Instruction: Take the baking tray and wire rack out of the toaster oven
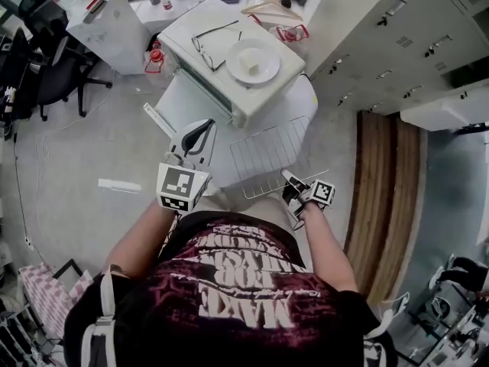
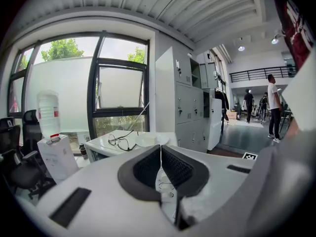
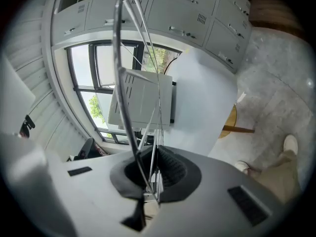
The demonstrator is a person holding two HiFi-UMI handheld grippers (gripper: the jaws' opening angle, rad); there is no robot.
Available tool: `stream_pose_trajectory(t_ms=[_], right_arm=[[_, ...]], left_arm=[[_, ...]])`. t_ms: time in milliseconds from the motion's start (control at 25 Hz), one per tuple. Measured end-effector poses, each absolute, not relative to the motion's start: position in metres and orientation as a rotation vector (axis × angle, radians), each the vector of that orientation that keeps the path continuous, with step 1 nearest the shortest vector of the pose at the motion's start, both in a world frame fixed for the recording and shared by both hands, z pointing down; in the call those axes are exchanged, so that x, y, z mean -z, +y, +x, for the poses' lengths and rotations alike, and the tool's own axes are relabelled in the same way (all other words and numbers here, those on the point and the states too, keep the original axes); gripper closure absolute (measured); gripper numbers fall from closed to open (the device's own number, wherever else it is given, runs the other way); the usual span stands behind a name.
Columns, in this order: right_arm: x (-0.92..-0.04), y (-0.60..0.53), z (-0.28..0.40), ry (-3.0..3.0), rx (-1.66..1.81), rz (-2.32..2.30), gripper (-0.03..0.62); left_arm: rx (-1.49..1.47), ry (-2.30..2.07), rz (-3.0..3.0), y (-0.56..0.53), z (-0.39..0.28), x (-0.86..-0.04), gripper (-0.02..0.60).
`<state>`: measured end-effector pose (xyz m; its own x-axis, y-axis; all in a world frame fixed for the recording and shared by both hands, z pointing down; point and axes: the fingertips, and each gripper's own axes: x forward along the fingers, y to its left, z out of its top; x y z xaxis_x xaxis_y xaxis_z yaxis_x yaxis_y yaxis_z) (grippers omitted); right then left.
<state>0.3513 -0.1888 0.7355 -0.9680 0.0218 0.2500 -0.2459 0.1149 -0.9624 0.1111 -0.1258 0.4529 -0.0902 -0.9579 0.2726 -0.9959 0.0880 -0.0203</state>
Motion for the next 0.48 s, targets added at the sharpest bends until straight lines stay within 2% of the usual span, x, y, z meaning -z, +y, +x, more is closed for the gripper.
stream_pose_trajectory(t_ms=[480], right_arm=[[-0.770,-0.255,0.344,-2.016,-1.892,-0.025,0.588]], left_arm=[[-0.264,-2.446,1.561,-0.121,0.130,-0.456,0.571]])
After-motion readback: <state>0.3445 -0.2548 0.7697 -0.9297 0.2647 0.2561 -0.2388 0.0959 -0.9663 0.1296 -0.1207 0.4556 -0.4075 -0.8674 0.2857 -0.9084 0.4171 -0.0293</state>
